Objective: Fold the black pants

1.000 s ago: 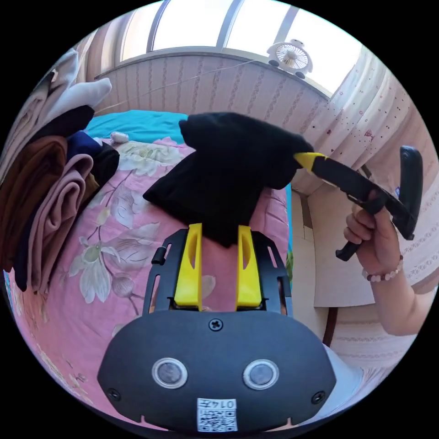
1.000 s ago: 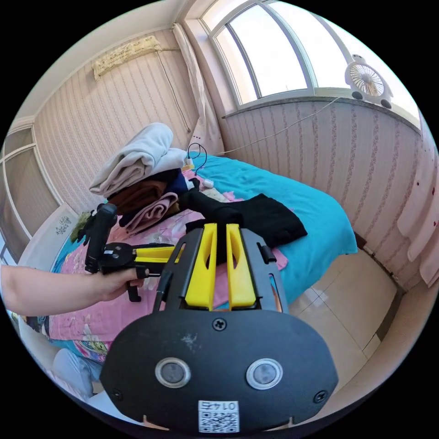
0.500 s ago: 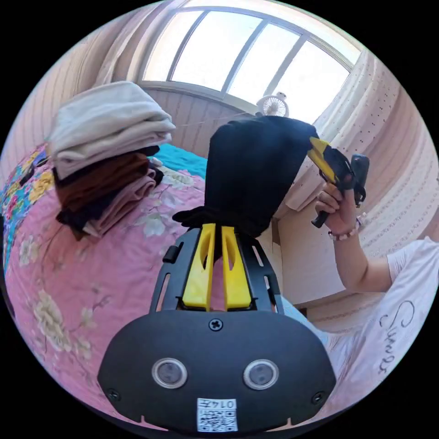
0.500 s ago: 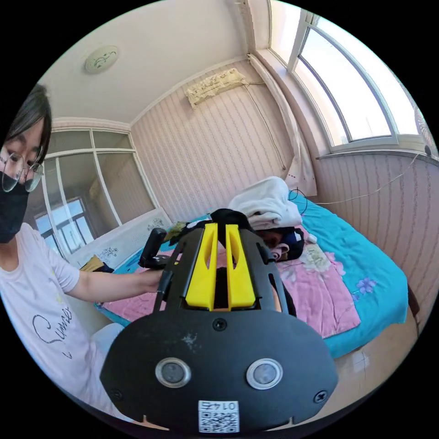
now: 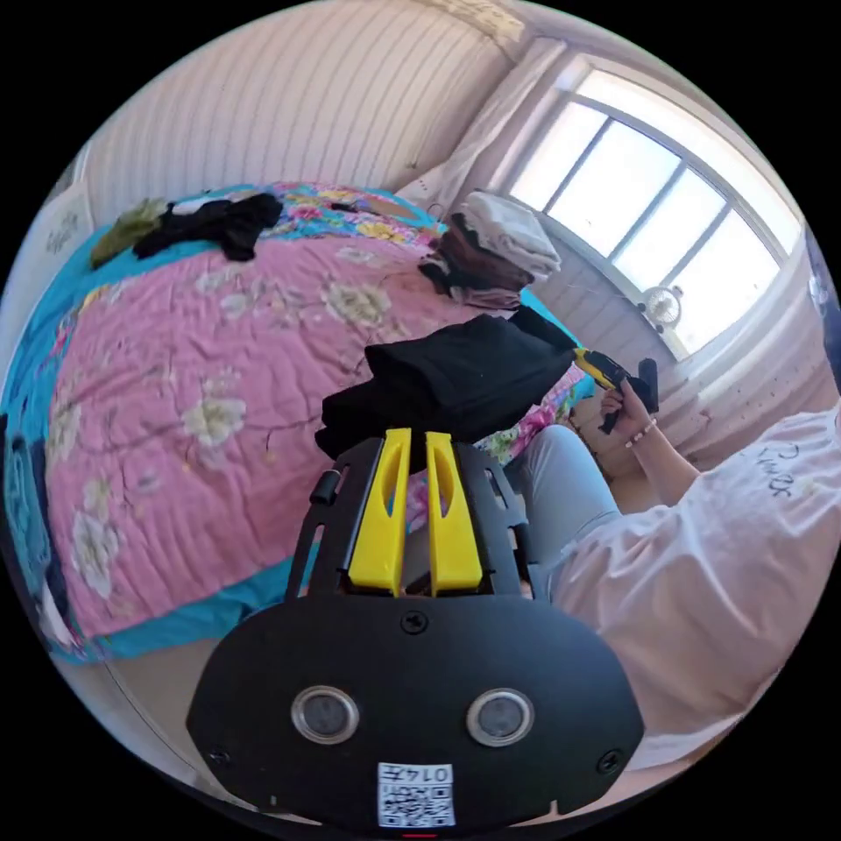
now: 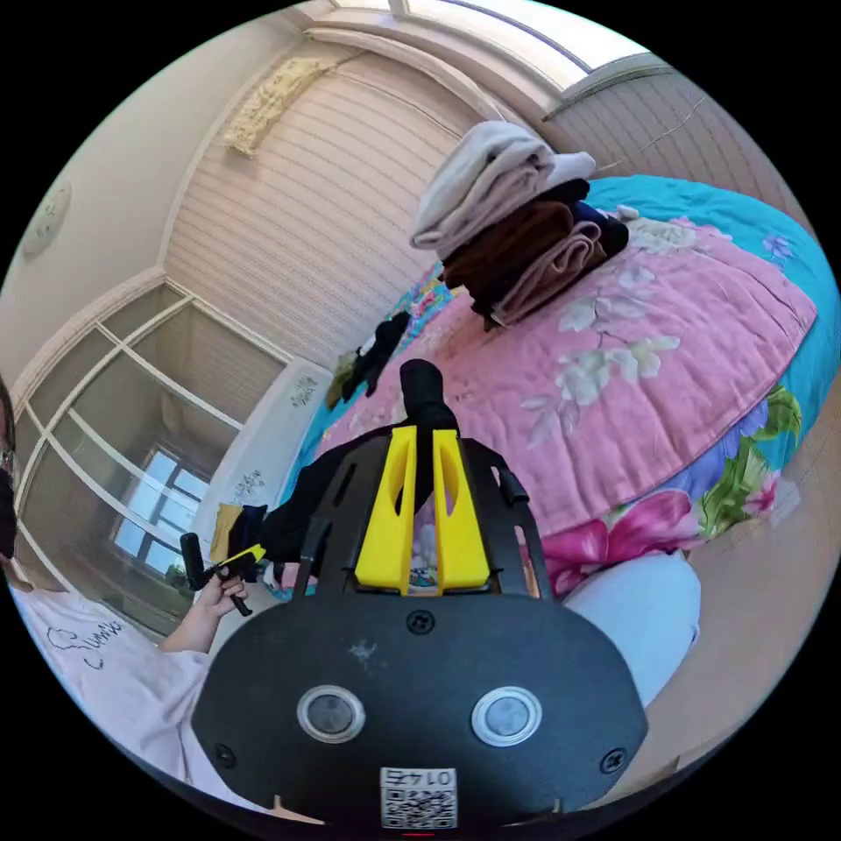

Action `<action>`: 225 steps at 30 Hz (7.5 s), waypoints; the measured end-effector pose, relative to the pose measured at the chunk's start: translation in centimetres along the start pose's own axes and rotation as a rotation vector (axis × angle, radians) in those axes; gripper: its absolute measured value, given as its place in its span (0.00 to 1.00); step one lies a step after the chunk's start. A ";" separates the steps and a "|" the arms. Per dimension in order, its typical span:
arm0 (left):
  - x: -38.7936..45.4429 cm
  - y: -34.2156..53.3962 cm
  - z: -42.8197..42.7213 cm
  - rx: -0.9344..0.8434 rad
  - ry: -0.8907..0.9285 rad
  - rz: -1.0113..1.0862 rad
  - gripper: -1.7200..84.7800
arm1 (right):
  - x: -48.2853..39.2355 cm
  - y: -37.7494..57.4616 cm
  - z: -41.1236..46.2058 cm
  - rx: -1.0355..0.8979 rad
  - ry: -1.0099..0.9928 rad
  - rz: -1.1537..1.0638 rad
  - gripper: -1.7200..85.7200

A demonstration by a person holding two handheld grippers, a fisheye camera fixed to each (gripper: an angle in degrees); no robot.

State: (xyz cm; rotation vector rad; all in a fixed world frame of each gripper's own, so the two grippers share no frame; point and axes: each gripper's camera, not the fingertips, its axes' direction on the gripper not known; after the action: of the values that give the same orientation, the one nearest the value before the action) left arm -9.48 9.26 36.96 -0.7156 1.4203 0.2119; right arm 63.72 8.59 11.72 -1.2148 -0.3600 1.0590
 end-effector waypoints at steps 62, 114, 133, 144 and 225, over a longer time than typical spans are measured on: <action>-9.2 13.7 -26.0 0.100 -0.086 -0.512 0.01 | -0.8 -12.2 -1.5 0.222 0.851 -0.112 0.10; -14.2 21.4 -49.7 0.377 -0.052 -0.461 0.01 | -35.1 -10.3 65.7 -0.866 -0.177 -0.739 0.03; -21.4 23.5 -39.7 0.243 0.088 -0.712 0.01 | -38.7 9.3 82.1 -1.166 0.124 -1.029 0.09; -22.5 19.2 -46.4 0.552 -0.155 -0.568 0.01 | -53.1 7.5 82.1 -0.918 -0.021 -1.313 0.02; 8.2 -20.8 19.2 -0.273 -0.043 0.651 0.01 | 8.1 -16.7 5.2 -0.274 0.078 -0.099 0.05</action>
State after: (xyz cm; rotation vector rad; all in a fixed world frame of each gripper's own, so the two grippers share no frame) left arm 18.98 1.74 35.67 -0.4389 1.5624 0.9360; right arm 71.79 18.67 26.04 -1.4620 -0.5116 0.8945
